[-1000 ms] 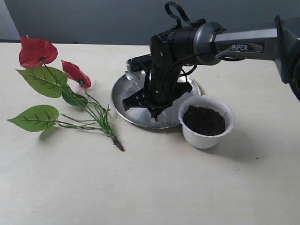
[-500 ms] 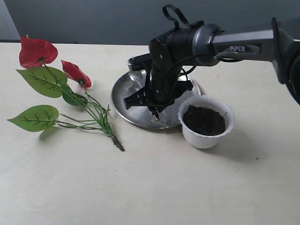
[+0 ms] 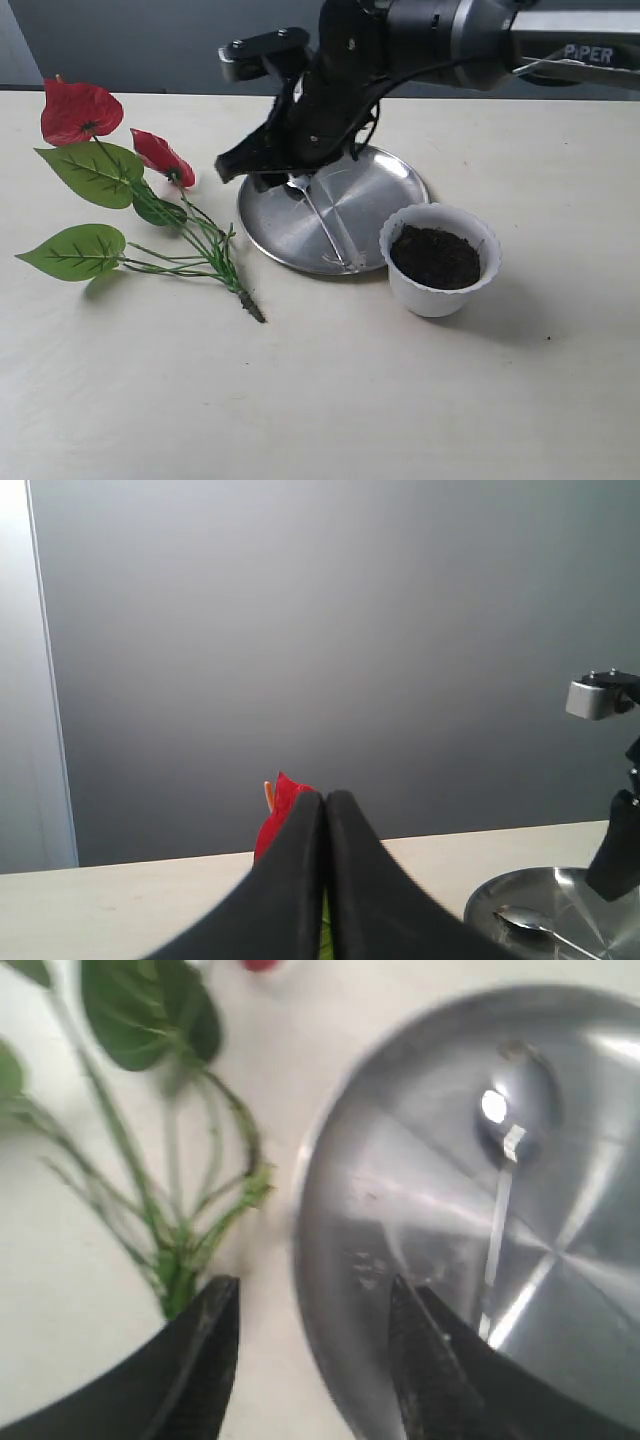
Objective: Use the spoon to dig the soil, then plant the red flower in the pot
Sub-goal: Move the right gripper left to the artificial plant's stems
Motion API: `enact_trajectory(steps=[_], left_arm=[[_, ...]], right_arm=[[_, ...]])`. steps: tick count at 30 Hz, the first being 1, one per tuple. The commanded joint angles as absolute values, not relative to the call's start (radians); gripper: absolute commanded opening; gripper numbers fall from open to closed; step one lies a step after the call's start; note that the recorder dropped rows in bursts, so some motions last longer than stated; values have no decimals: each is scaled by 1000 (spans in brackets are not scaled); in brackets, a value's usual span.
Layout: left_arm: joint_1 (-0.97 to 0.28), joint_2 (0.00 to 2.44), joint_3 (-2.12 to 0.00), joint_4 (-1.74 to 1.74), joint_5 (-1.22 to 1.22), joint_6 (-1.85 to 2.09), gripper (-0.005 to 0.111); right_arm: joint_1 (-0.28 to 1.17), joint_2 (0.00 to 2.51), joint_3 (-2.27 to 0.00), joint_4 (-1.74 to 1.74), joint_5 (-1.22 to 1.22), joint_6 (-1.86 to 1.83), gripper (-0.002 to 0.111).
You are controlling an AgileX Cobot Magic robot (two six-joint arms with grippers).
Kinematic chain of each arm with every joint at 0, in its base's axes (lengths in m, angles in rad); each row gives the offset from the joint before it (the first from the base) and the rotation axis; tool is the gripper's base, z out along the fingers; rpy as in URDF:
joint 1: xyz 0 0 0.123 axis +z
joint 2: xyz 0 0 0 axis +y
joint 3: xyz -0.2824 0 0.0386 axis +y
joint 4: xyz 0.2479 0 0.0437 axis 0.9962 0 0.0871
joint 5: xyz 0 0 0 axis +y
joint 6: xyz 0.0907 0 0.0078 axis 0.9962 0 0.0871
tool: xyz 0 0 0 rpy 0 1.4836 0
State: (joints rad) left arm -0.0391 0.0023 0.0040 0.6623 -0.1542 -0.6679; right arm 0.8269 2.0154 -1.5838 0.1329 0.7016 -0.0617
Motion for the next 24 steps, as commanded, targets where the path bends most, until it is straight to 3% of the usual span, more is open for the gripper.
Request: enact_trajectory(steps=[1, 11, 24], left_arm=[[-44, 0, 0, 659, -158, -670, 0], [-44, 0, 0, 659, -156, -670, 0], [-44, 0, 0, 659, -156, -670, 0]], right_arm=[[880, 2059, -1674, 228, 749, -237, 45], [914, 2274, -1947, 217, 944, -237, 45], [1040, 2330, -1961, -48, 843, -150, 51]])
